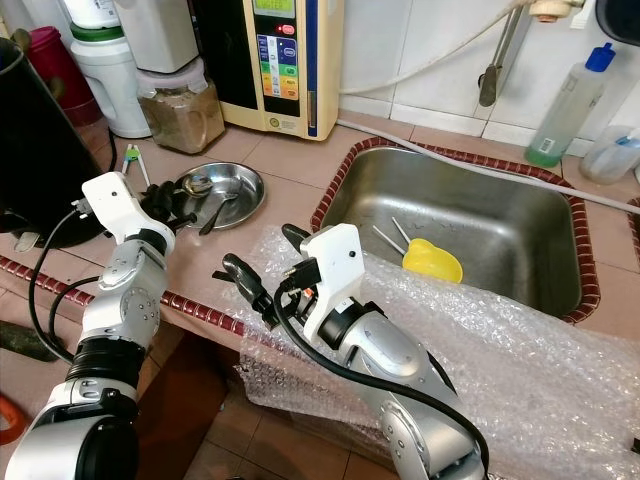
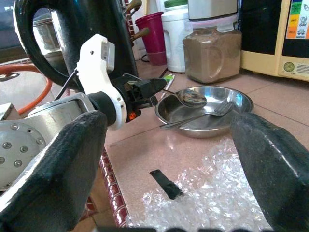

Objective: Kitchen organization

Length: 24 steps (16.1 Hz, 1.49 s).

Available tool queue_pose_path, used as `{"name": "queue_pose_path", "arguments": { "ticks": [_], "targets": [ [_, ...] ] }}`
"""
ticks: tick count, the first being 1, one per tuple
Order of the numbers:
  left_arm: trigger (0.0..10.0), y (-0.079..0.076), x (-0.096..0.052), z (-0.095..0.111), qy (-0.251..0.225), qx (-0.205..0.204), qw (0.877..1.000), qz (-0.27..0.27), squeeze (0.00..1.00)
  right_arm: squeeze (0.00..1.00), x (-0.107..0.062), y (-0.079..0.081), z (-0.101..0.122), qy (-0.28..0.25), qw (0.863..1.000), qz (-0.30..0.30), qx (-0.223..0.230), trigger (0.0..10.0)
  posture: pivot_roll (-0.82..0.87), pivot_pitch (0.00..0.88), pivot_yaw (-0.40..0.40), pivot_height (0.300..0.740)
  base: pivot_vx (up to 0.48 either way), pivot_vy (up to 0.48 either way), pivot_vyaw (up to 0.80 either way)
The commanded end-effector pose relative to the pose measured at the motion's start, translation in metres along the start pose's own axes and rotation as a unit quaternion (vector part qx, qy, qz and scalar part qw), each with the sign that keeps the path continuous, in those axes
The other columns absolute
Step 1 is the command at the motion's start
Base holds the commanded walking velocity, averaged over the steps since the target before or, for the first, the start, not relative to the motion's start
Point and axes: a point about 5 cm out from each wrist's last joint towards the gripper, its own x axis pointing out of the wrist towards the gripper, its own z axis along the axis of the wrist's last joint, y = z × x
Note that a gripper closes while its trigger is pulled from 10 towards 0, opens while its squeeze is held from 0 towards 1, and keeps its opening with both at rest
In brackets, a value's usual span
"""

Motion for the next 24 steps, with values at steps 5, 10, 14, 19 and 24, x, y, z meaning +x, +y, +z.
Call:
{"name": "queue_pose_path", "arguments": {
  "ticks": [5, 10, 14, 19, 24],
  "targets": [
    [0.0, -0.004, -0.002, 0.022, -0.062, 0.006, 0.998, -0.029, 0.00, 0.00, -0.001, -0.003, -0.001, -0.001, 1.000, -0.012, 0.000, 10.0, 0.01, 0.092, 0.068, 0.740, 0.000, 0.000, 0.00],
    [0.0, -0.018, -0.007, 0.037, -0.095, -0.011, 0.991, -0.093, 0.00, 0.00, 0.001, -0.009, 0.000, -0.003, 1.000, -0.029, -0.005, 10.0, 0.01, 0.094, 0.058, 0.740, 0.000, 0.000, 0.00],
    [0.0, -0.048, -0.016, 0.053, -0.121, 0.011, 0.964, -0.238, 0.00, 0.00, 0.003, -0.019, 0.000, -0.007, 0.998, -0.059, -0.018, 10.0, 0.02, 0.094, 0.054, 0.740, 0.000, 0.000, 0.00],
    [0.0, -0.074, -0.025, 0.060, -0.092, -0.049, 0.936, -0.336, 0.00, 0.00, 0.002, -0.050, 0.008, -0.045, 0.988, -0.146, 0.015, 10.0, 0.02, 0.093, 0.058, 0.740, 0.000, 0.000, 0.00],
    [0.0, -0.090, -0.043, 0.049, -0.046, -0.041, 0.905, -0.421, 0.00, 0.00, -0.002, -0.074, 0.016, -0.062, 0.978, -0.196, 0.013, 10.0, 0.02, 0.095, 0.057, 0.740, 0.000, 0.000, 0.00]
  ]
}}
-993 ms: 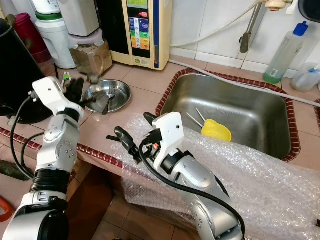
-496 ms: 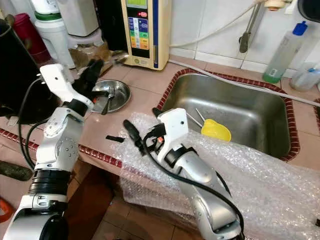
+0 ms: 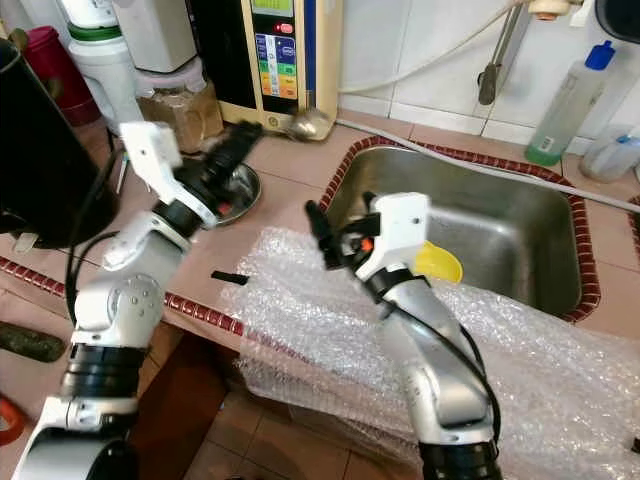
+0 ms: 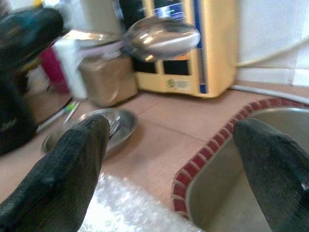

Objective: Kitchen organization

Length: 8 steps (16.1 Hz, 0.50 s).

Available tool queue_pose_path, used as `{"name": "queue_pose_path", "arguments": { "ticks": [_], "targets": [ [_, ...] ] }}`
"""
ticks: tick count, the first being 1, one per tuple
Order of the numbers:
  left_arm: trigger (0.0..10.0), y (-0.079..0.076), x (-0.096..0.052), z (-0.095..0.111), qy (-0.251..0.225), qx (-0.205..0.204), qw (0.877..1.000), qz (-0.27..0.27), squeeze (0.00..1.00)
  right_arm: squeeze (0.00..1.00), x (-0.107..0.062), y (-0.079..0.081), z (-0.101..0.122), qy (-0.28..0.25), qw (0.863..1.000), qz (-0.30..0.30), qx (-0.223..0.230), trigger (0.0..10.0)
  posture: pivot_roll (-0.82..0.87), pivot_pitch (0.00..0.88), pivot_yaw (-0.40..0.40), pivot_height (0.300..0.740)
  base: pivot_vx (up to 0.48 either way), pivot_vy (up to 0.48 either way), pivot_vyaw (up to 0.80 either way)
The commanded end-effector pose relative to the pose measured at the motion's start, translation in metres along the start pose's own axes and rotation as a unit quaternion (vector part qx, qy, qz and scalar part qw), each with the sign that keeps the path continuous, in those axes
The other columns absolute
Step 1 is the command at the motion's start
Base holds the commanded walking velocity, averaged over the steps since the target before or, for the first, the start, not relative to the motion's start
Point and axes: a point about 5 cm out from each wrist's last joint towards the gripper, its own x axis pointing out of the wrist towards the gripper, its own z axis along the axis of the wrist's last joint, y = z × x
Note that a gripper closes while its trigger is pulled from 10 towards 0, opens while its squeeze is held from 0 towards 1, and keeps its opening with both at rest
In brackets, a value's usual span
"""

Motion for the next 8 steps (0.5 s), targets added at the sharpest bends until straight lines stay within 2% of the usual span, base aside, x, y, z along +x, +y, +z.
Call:
{"name": "queue_pose_path", "arguments": {
  "ticks": [1, 3, 6, 8],
  "targets": [
    [0.0, -0.012, 0.000, 0.000, 0.002, -0.025, 0.999, -0.032, 0.00, 0.00, 0.004, -0.007, 0.006, -0.023, 0.996, -0.032, 0.085, 10.0, 0.02, 0.095, 0.056, 0.740, 0.000, 0.000, 0.00],
    [0.0, -0.021, -0.001, -0.005, 0.010, -0.064, 0.997, -0.046, 0.00, 0.00, 0.005, -0.009, 0.005, -0.037, 0.987, -0.051, 0.149, 10.0, 0.02, 0.096, 0.054, 0.740, 0.000, 0.000, 0.00],
    [0.0, -0.029, -0.003, -0.010, 0.013, -0.111, 0.992, -0.054, 0.00, 0.00, 0.007, -0.018, 0.002, -0.054, 0.973, -0.075, 0.211, 10.0, 0.02, 0.097, 0.053, 0.740, 0.000, 0.000, 0.00],
    [0.0, -0.031, -0.005, -0.012, 0.018, -0.159, 0.986, -0.053, 0.00, 0.00, 0.011, -0.025, 0.002, -0.073, 0.954, -0.090, 0.275, 10.0, 0.02, 0.095, 0.057, 0.740, 0.000, 0.000, 0.00]
  ]
}}
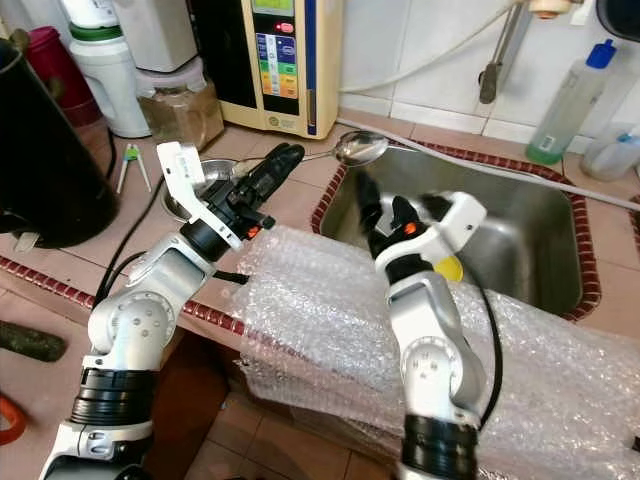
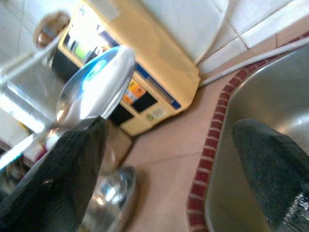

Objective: Kitchen organization

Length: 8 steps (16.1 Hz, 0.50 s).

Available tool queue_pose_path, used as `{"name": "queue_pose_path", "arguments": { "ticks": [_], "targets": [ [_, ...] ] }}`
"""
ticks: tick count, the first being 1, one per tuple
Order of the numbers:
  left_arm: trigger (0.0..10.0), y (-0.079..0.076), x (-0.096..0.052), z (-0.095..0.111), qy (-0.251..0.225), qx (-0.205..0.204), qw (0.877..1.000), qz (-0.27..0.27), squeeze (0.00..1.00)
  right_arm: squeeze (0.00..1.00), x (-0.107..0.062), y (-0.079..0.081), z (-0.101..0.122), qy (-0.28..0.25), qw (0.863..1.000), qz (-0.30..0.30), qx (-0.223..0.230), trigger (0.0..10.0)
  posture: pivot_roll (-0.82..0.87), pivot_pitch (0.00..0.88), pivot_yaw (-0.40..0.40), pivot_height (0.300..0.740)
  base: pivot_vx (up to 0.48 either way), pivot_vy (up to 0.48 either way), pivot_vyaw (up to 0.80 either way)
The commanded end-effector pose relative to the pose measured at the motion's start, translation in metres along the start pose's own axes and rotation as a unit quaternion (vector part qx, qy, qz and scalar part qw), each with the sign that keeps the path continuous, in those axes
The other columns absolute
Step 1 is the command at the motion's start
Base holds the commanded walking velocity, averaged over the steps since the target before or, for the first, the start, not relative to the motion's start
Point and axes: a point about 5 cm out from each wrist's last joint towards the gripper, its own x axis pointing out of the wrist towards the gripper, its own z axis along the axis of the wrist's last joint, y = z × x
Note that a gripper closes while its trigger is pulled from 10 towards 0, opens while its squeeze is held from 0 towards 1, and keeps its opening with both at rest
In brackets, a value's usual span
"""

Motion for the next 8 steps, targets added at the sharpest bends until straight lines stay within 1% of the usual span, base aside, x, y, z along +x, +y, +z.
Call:
{"name": "queue_pose_path", "arguments": {
  "ticks": [1, 2, 4, 5, 6, 8],
  "targets": [
    [0.0, -0.002, -0.003, 0.000, 0.000, -0.018, 1.000, 0.001, 0.00, 0.00, 0.004, 0.001, 0.002, -0.013, 1.000, 0.003, 0.027, 10.0, 0.03, 0.097, 0.060, 0.740, 0.000, 0.000, 0.00],
    [0.0, 0.000, -0.003, -0.002, -0.001, -0.036, 0.999, 0.008, 0.00, 0.00, 0.008, 0.004, 0.001, -0.018, 0.999, 0.012, 0.047, 10.0, 0.03, 0.097, 0.059, 0.740, 0.000, 0.000, 0.00],
    [0.0, 0.000, -0.003, -0.006, 0.003, -0.039, 0.999, 0.013, 0.00, 0.00, 0.013, 0.012, 0.000, -0.018, 0.996, 0.042, 0.071, 10.0, 0.03, 0.098, 0.054, 0.740, 0.000, 0.000, 0.00],
    [0.0, 0.000, -0.002, -0.007, 0.001, -0.043, 0.999, 0.017, 0.00, 0.00, 0.014, 0.016, -0.001, -0.010, 0.995, 0.063, 0.075, 10.0, 0.03, 0.098, 0.050, 0.740, 0.000, 0.000, 0.00],
    [0.0, 0.000, -0.002, -0.007, 0.001, -0.047, 0.999, 0.019, 0.00, 0.00, 0.014, 0.015, -0.002, -0.006, 0.995, 0.067, 0.076, 10.0, 0.03, 0.099, 0.049, 0.740, 0.000, 0.000, 0.00],
    [0.0, -0.001, -0.002, -0.008, 0.000, -0.077, 0.997, 0.021, 0.00, 0.00, 0.012, 0.010, -0.005, 0.003, 0.993, 0.073, 0.098, 10.0, 0.03, 0.099, 0.047, 0.740, 0.000, 0.000, 0.00]
  ]
}}
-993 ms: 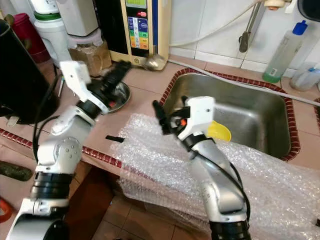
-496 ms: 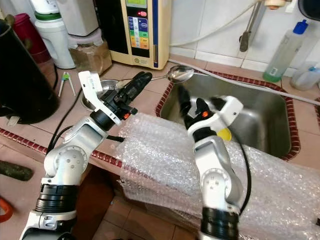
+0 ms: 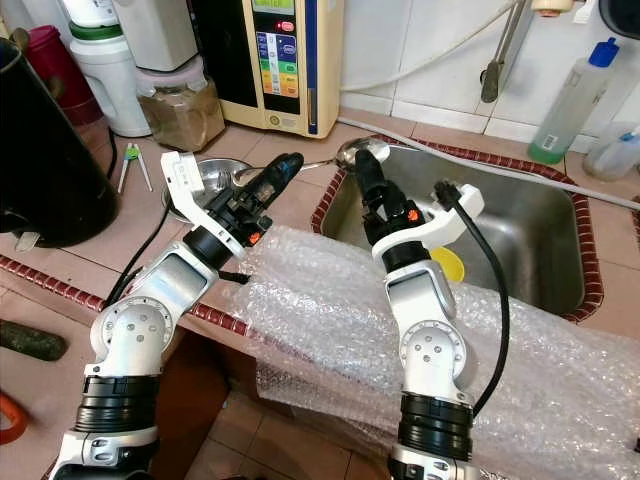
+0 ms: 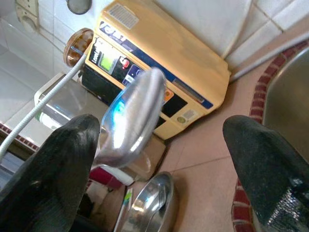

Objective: Kitchen organization

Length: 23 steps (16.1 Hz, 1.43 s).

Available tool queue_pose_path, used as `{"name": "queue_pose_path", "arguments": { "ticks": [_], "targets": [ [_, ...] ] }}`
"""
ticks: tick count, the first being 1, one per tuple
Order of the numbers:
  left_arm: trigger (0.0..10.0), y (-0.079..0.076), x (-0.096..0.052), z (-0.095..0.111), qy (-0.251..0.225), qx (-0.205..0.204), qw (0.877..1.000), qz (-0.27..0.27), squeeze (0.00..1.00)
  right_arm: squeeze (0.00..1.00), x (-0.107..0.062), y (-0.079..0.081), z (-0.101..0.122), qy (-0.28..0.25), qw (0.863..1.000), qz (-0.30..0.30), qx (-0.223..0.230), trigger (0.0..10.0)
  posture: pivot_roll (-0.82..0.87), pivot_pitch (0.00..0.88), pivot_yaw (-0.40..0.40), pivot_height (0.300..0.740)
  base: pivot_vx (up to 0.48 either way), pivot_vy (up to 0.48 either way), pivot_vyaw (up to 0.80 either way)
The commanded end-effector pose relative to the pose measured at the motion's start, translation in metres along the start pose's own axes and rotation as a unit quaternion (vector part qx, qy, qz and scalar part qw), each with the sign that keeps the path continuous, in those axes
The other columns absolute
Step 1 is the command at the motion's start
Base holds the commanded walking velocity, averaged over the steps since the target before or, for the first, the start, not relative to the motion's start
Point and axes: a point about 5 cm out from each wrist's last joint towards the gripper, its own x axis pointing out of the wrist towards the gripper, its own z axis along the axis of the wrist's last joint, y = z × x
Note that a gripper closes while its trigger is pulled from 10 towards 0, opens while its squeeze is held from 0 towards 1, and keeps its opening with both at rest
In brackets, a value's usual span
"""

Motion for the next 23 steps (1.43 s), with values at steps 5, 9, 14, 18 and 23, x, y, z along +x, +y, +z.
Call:
{"name": "queue_pose_path", "arguments": {
  "ticks": [5, 9, 14, 18, 23],
  "targets": [
    [0.0, -0.015, 0.000, -0.015, 0.038, -0.091, 0.994, -0.045, 0.00, 0.00, 0.014, 0.013, -0.009, -0.013, 0.996, 0.047, 0.075, 0.0, 0.03, 0.098, 0.047, 0.740, 0.000, 0.000, 0.00],
    [0.0, -0.017, -0.002, -0.020, 0.051, -0.098, 0.993, -0.041, 0.00, 0.00, 0.021, 0.017, -0.005, -0.025, 0.994, 0.064, 0.080, 0.0, 0.03, 0.101, 0.046, 0.740, 0.000, 0.000, 0.00],
    [0.0, -0.016, -0.005, -0.024, 0.064, -0.099, 0.992, -0.035, 0.00, 0.00, 0.024, 0.014, 0.004, -0.048, 0.993, 0.068, 0.087, 0.0, 0.04, 0.103, 0.045, 0.740, 0.000, 0.000, 0.00],
    [0.0, -0.015, -0.006, -0.027, 0.073, -0.093, 0.992, -0.032, 0.00, 0.00, 0.025, 0.014, 0.009, -0.062, 0.993, 0.063, 0.083, 0.0, 0.04, 0.101, 0.050, 0.740, 0.000, 0.000, 0.00],
    [0.0, -0.013, -0.007, -0.025, 0.074, -0.083, 0.994, -0.021, 0.00, 0.00, 0.026, 0.014, 0.009, -0.067, 0.993, 0.060, 0.080, 0.0, 0.04, 0.101, 0.058, 0.740, 0.000, 0.000, 0.00]
  ]
}}
